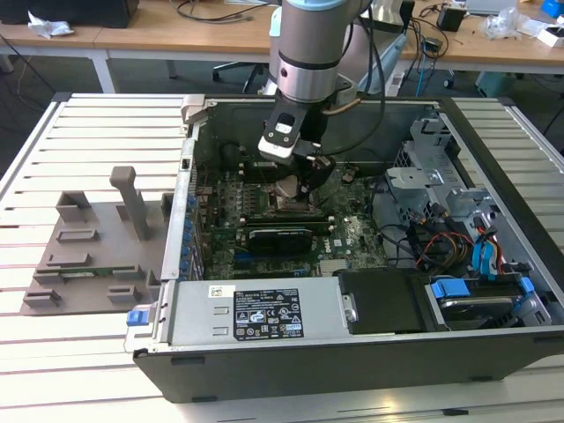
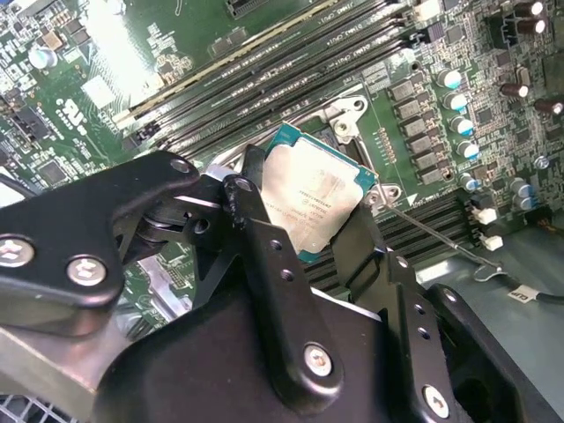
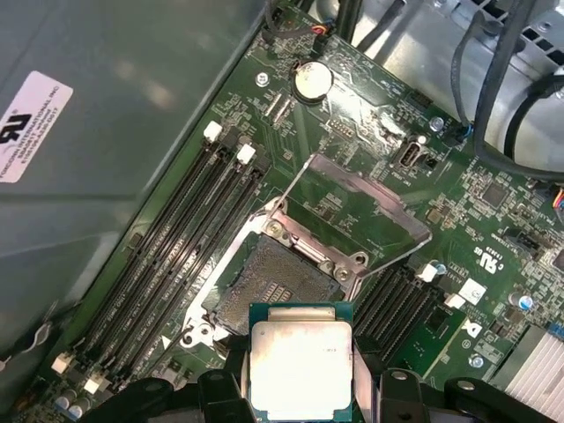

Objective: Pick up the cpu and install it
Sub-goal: 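Place the cpu into insertion slot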

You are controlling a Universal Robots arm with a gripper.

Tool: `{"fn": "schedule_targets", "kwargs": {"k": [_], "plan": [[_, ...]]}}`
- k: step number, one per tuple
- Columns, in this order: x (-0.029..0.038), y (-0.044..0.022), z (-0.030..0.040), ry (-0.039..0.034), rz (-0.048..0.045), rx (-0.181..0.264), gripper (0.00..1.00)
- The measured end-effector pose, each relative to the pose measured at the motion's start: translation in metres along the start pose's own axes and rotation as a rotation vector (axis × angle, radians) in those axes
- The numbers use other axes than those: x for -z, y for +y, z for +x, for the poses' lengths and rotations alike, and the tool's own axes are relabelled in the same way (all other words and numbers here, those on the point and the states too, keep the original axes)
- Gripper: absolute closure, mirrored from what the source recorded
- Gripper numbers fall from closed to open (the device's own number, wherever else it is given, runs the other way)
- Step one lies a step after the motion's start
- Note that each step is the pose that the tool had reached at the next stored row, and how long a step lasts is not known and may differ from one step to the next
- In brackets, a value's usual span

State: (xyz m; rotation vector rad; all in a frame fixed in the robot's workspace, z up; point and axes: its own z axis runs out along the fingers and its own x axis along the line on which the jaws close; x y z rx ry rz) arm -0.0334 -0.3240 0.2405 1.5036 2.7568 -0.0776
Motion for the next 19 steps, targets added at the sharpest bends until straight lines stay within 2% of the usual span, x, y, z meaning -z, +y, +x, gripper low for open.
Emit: {"fn": "schedule_targets", "kwargs": {"k": [9, 19], "plan": [[0.0000, 0.0000, 0.0000, 0.0053, 0.0034, -0.128, 0.45], [0.0000, 0.0000, 0.0000, 0.0086, 0.0053, -0.207, 0.45]]}}
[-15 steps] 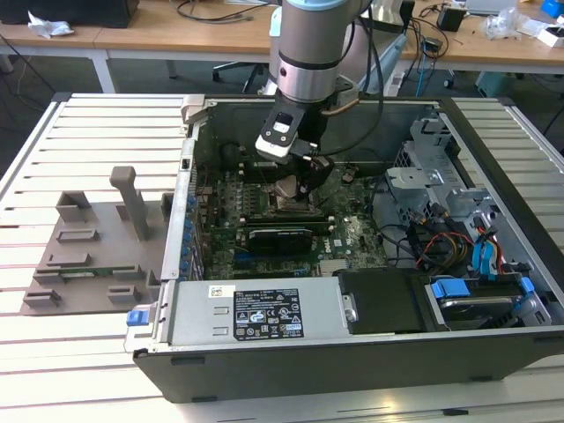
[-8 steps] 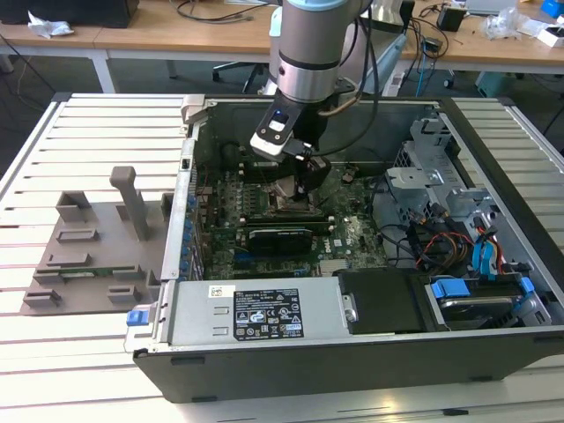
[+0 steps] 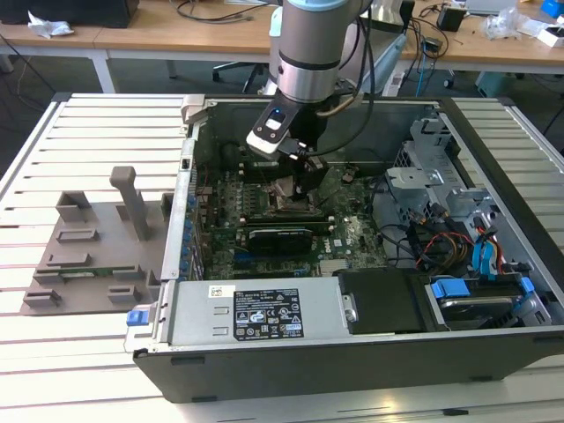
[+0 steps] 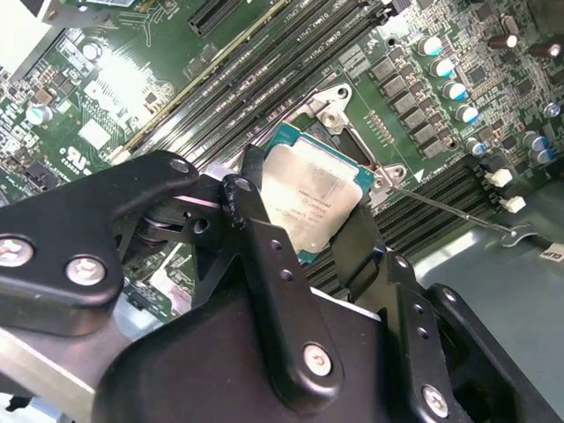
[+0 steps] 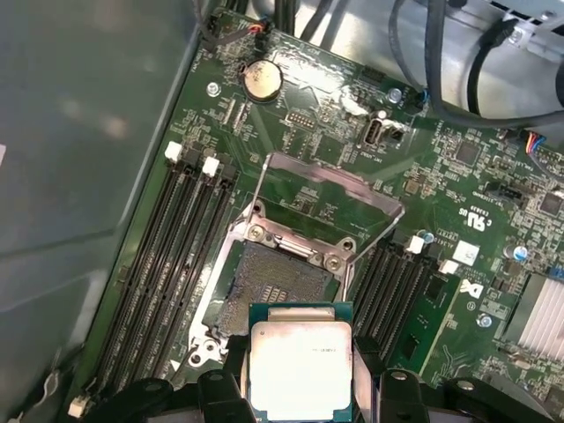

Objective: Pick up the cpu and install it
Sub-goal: 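Place the cpu into insertion slot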

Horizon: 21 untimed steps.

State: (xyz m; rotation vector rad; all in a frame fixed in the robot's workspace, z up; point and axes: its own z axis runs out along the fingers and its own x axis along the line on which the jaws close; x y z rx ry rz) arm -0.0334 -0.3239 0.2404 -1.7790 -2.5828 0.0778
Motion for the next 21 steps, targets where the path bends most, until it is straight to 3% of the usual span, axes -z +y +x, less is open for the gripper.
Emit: {"fn": "schedule_targets", "kwargs": {"k": [21], "plan": [[0.0000, 0.0000, 0.0000, 0.0062, 0.0036, -0.143, 0.45]]}}
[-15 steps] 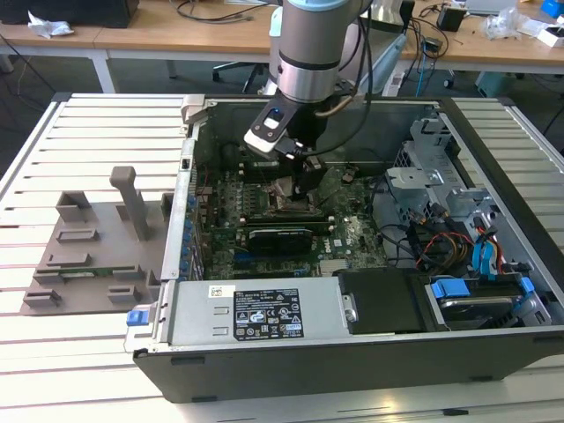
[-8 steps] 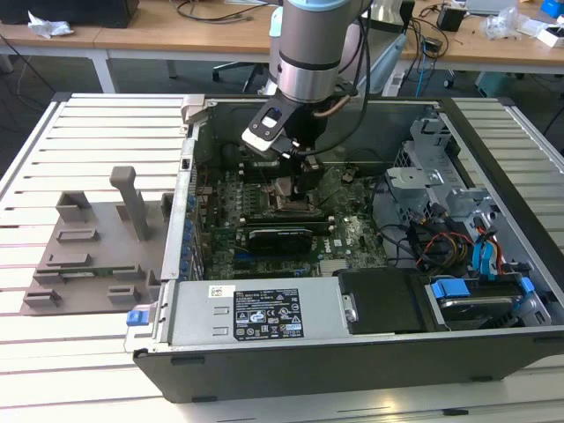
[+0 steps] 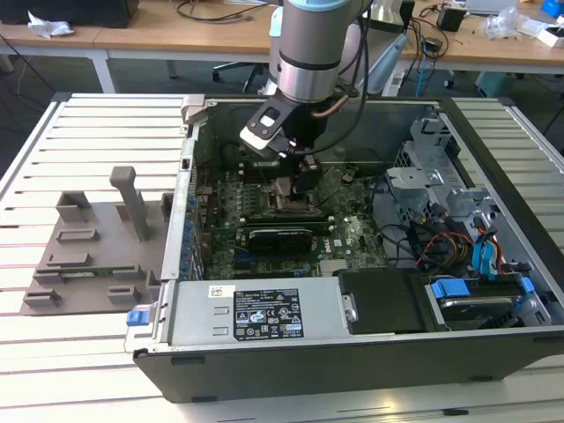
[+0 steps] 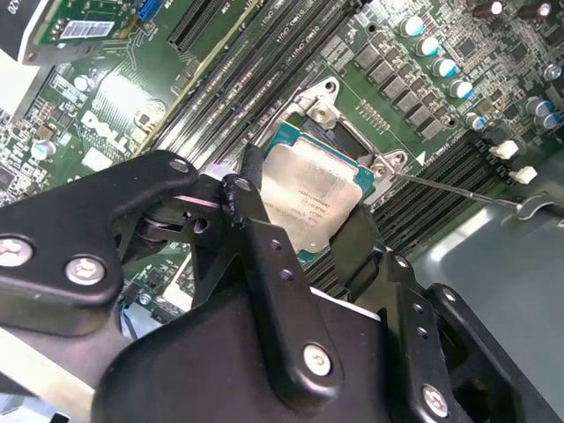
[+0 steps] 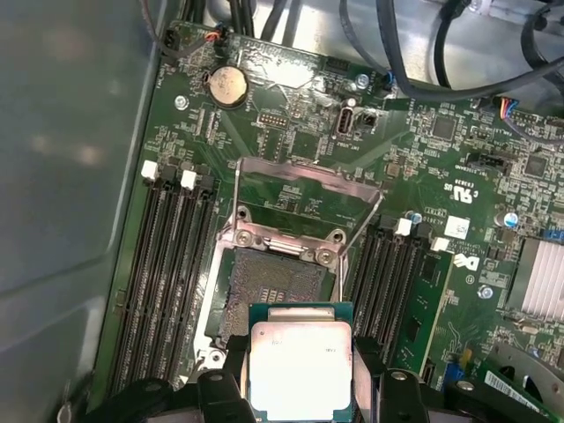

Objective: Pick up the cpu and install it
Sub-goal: 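Place the cpu into insertion slot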

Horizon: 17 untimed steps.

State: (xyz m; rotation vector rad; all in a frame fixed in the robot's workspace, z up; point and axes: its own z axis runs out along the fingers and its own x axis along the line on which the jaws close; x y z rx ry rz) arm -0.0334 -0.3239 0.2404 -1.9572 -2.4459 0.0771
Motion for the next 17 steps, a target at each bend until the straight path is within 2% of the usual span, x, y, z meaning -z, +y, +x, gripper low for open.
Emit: {"fn": "schedule_targets", "kwargs": {"k": [17], "plan": [[0.0000, 0.0000, 0.0000, 0.0048, 0.0027, -0.112, 0.45]]}}
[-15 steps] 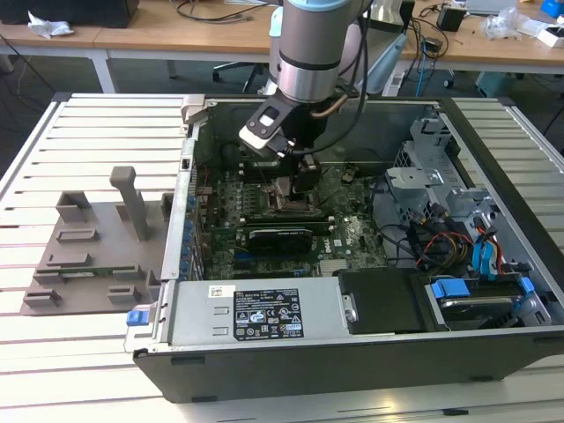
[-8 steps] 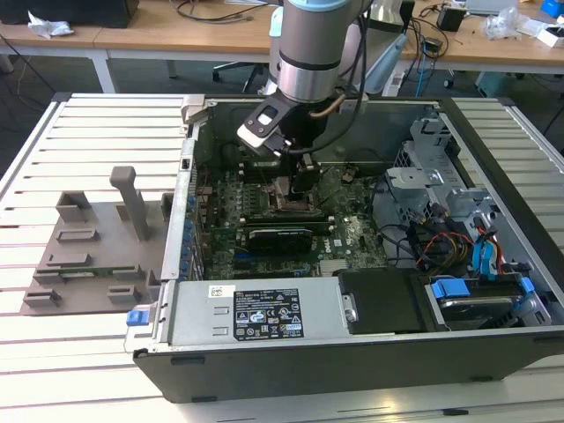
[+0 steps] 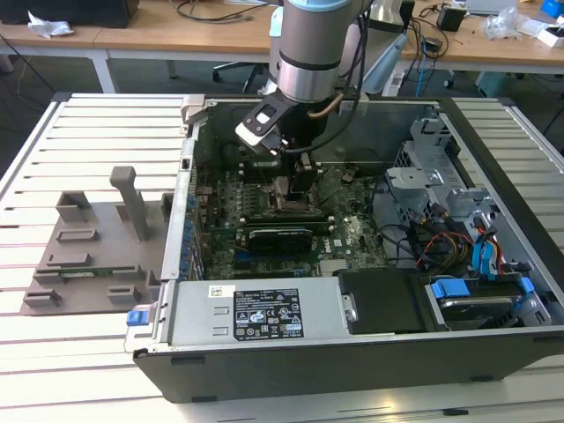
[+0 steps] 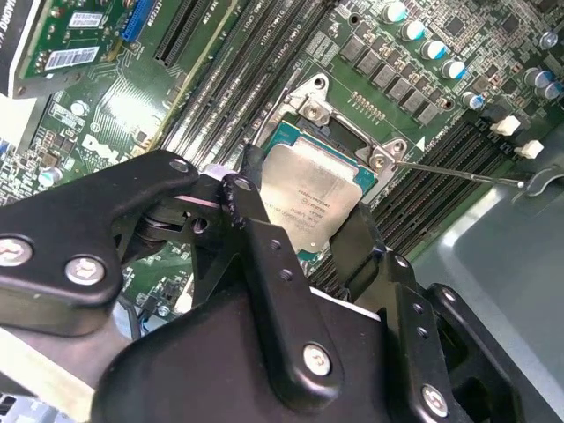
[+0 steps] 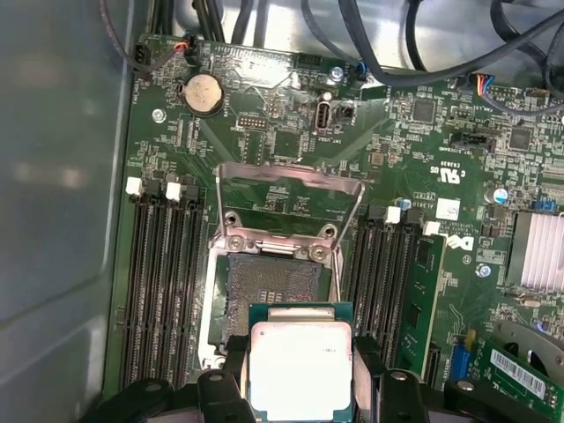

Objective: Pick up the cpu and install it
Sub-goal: 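Place the cpu into insertion slot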

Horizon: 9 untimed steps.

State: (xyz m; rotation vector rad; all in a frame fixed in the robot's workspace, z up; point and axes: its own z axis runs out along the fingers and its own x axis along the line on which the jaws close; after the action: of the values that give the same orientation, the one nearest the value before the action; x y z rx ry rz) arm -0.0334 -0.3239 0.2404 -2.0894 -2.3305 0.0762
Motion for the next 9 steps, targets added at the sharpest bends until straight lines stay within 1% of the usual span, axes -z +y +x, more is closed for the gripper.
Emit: {"fn": "schedule_targets", "kwargs": {"k": [9], "plan": [[0.0000, 0.0000, 0.0000, 0.0030, 0.0018, -0.071, 0.45]]}}
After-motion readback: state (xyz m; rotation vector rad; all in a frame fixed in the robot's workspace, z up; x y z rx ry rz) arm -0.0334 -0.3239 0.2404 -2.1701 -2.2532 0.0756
